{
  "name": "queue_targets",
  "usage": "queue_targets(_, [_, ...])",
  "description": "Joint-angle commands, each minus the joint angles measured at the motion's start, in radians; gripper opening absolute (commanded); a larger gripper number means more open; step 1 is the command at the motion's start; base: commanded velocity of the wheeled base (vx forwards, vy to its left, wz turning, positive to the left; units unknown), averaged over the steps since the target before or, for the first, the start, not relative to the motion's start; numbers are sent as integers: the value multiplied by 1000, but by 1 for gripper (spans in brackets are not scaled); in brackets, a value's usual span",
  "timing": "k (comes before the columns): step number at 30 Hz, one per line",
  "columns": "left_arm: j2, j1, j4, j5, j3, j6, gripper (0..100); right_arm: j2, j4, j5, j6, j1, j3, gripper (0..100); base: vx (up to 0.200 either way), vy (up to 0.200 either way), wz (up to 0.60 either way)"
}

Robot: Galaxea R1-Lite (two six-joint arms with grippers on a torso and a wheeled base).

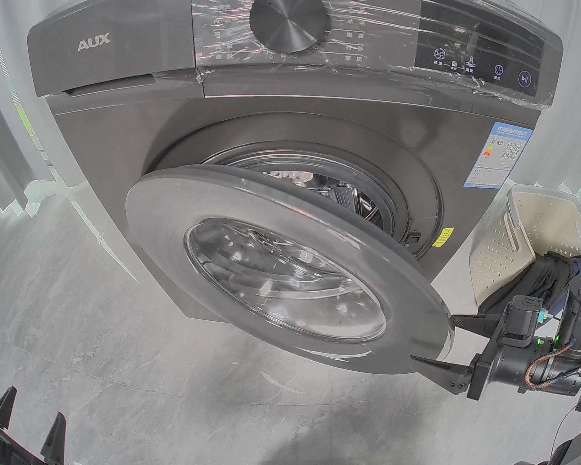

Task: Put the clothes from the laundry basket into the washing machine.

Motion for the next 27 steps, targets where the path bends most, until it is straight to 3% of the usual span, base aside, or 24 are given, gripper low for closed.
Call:
queue_targets(1, [-18,0,0,0,15,0,100,18,-2,-1,2,0,-6,100,-200,0,0])
queue_targets(5, [-18,0,0,0,15,0,100,39,-4,-1,5,7,-4,100,-200,0,0])
queue_targets(16, [-18,0,0,0,16,0,100,58,-65,-1,10,88,49,100,0,0,0])
queue_targets(27, [-18,0,0,0,15,0,100,85,-126,-5,8,43,-6,100,0,0,0])
